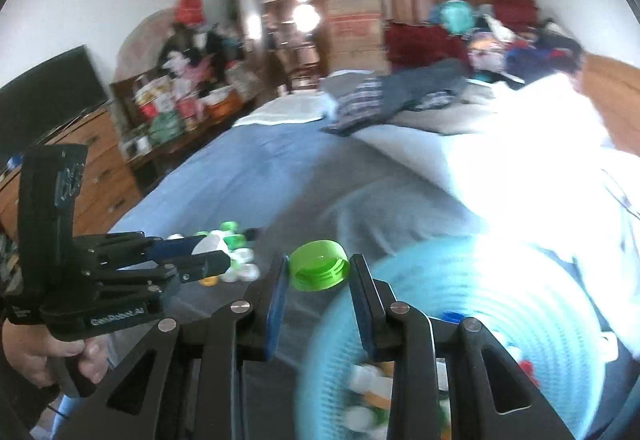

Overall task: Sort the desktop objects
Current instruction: 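Carry both caps over the teal basket and open both grippers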

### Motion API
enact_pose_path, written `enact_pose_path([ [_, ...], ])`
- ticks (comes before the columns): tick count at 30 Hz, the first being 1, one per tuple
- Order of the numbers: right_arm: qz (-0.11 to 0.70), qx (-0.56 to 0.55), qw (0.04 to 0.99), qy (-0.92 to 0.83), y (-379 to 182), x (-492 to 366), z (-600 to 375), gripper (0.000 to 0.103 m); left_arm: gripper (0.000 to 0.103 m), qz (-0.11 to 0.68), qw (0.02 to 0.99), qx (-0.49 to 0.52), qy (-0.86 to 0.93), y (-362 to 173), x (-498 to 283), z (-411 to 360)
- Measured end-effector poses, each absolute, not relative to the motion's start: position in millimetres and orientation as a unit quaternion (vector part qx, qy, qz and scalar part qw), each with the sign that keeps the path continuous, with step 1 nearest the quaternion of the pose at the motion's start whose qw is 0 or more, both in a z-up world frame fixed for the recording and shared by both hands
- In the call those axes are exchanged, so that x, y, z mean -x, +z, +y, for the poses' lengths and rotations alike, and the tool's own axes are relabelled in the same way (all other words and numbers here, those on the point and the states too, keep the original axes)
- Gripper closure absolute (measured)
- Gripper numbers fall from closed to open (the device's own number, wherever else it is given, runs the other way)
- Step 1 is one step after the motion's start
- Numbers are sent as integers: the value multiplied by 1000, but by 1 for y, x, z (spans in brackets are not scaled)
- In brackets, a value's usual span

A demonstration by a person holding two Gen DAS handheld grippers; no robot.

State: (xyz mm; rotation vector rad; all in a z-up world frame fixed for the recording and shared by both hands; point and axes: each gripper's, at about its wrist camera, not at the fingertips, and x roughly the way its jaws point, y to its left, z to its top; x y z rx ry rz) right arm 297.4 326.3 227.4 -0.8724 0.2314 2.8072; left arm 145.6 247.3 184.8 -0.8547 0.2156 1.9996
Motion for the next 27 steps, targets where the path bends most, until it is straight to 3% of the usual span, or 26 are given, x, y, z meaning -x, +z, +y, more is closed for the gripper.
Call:
enact_pose_path([
  [13,121,315,161,928,217,-349,409,70,78,148,517,362,762,188,-192,351],
  [27,125,324,158,924,205,-353,414,70,78,165,518,377,750,173,-203,371],
])
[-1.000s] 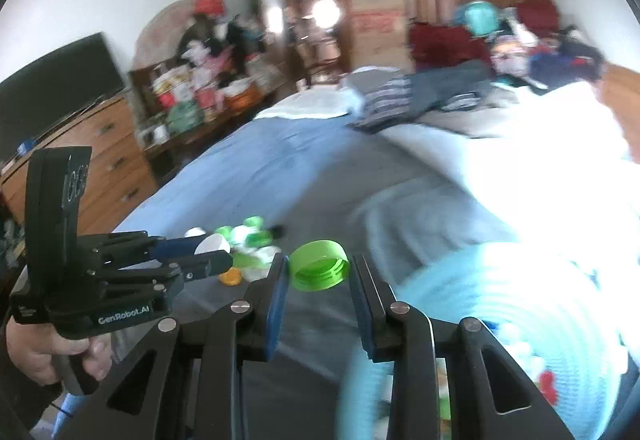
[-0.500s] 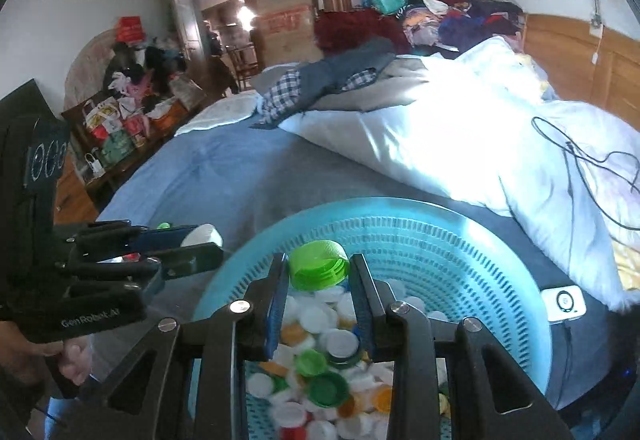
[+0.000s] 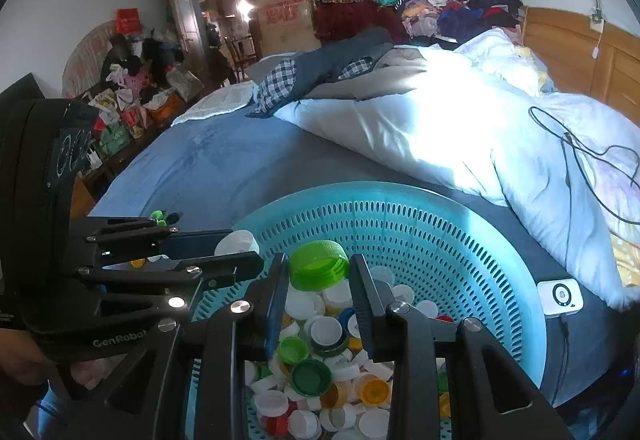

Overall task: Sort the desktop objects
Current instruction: 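Carry both caps over the teal basket and open both grippers, then grasp a white cap with the left gripper while the right grasps an orange cap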

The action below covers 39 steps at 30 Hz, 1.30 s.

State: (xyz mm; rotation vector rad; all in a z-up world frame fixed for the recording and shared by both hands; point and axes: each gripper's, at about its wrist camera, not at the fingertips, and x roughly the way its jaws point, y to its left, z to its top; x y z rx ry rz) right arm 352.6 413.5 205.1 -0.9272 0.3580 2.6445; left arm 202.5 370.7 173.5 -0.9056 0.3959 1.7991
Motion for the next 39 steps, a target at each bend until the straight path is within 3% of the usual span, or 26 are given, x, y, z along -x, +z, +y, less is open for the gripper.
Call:
enact_pose_path([
  [4,125,324,164,923,206,-353,412,69,76,161,512,376,755,175,-200,369],
  [5,124,323,167,923,206,-354,412,68,66,158,511,377,756,175,-197,368],
  [6,124,321,171,923,207,-354,412,63,59,154,509,375,759,176,-195,365],
  [7,123,319,176,923,209,-354,410,46,48,150,503,371,766,177,-192,361],
  [8,124,314,179,924,210,-355,410,32,46,147,498,367,772,178,-190,357],
  [9,126,310,180,925,212,-355,409,31,46,142,494,363,778,180,-186,350],
  [17,116,292,131,940,224,-326,370,31,46,96,407,367,831,158,-129,239],
  [23,81,315,57,944,212,-291,305,30,46,45,257,416,871,88,-56,90],
  [27,69,339,18,938,194,-264,270,30,46,26,207,449,869,50,-19,32],
  [39,57,405,-40,912,135,-195,209,30,46,59,248,444,859,18,24,38],
])
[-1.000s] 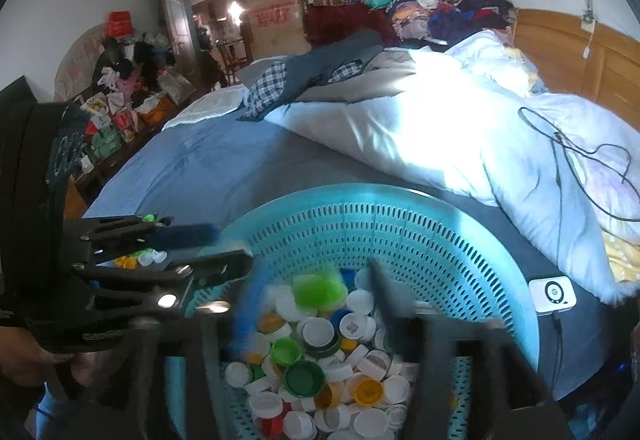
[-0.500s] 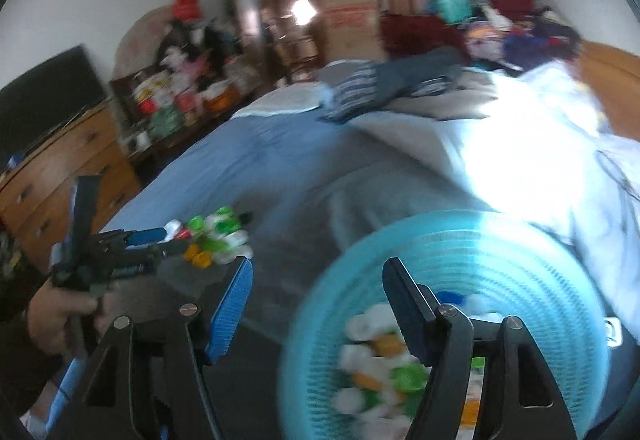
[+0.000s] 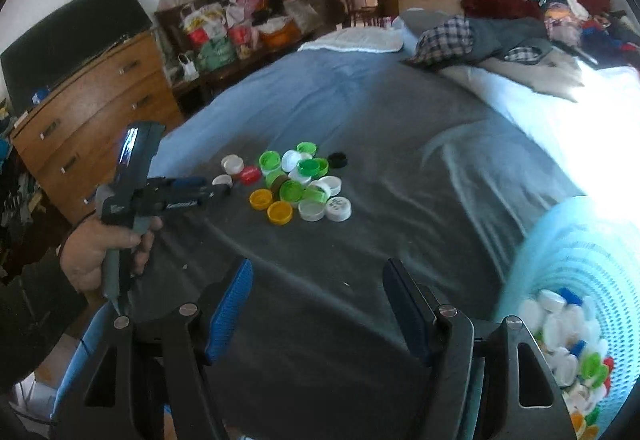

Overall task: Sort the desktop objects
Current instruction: 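Grasp a white cap with the left gripper while the right grasps an orange cap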

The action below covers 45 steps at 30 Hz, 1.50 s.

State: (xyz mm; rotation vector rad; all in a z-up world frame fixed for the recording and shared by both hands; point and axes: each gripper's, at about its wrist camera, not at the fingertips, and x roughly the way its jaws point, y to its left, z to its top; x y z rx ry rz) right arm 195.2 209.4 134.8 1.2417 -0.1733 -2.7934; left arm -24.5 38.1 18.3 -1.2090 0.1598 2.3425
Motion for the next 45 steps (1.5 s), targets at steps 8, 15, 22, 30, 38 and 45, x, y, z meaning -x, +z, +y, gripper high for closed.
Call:
enact_pose_path([
  [8,-57,-427,88,-898,94,-142,179,53,78,57,264,430,861,24,19,34],
  [15,-49,-459,97,-882,42,-78,164,53,78,24,267,433,861,20,15,22],
  [22,-20,-461,94,-882,32,-48,155,54,78,20,268,432,861,18,16,23],
  [30,-15,-448,86,-890,42,-67,153,71,78,24,258,432,864,20,11,24],
  [38,-22,-422,74,-903,86,-109,154,71,78,38,249,430,867,49,-29,34],
  [45,-27,-385,63,-920,136,-151,162,71,78,89,211,391,892,91,-66,57],
])
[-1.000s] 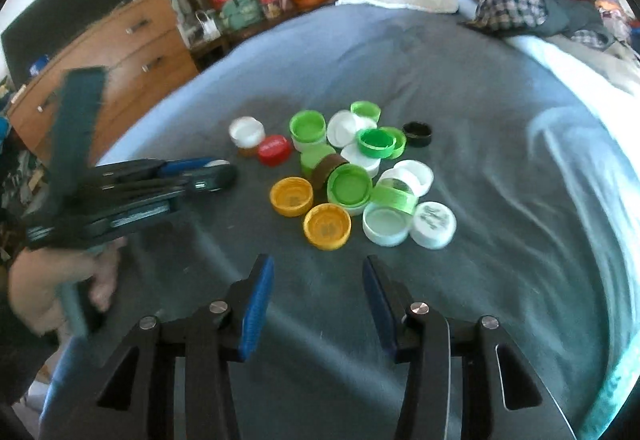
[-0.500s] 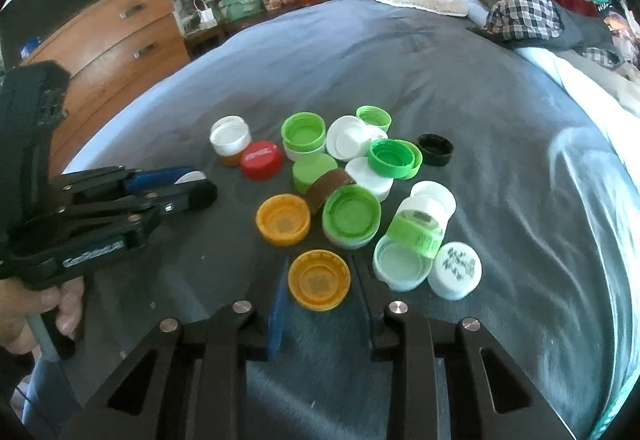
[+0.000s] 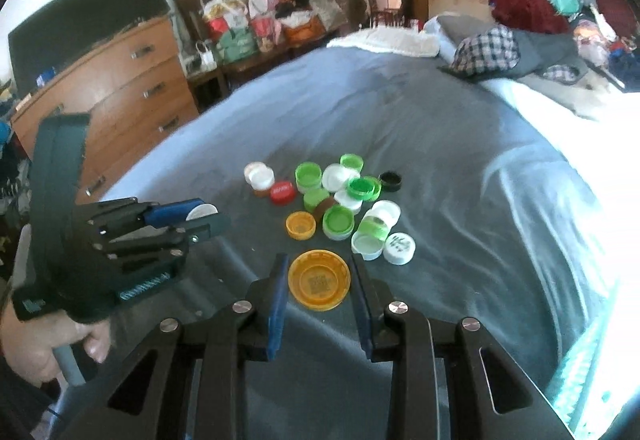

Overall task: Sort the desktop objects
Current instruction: 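Grasp a white cap with the left gripper while the right grasps an orange cap, then carry both caps over the teal basket and open both grippers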

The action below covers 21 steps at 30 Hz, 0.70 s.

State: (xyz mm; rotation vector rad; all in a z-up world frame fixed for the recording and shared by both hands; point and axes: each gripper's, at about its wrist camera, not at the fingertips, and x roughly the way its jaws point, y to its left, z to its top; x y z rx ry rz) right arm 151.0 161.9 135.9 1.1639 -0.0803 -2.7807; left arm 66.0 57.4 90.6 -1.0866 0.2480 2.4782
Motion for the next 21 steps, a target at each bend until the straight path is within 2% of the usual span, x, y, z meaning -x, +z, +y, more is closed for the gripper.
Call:
enact_pose_path([
  [9,-17,-347,64,-935,179,-188,157,71,78,120,198,354,906,118,-85,78],
  [21,-20,-329,57,-942,197,-209,161,71,78,125,198,339,911,133,-94,87],
])
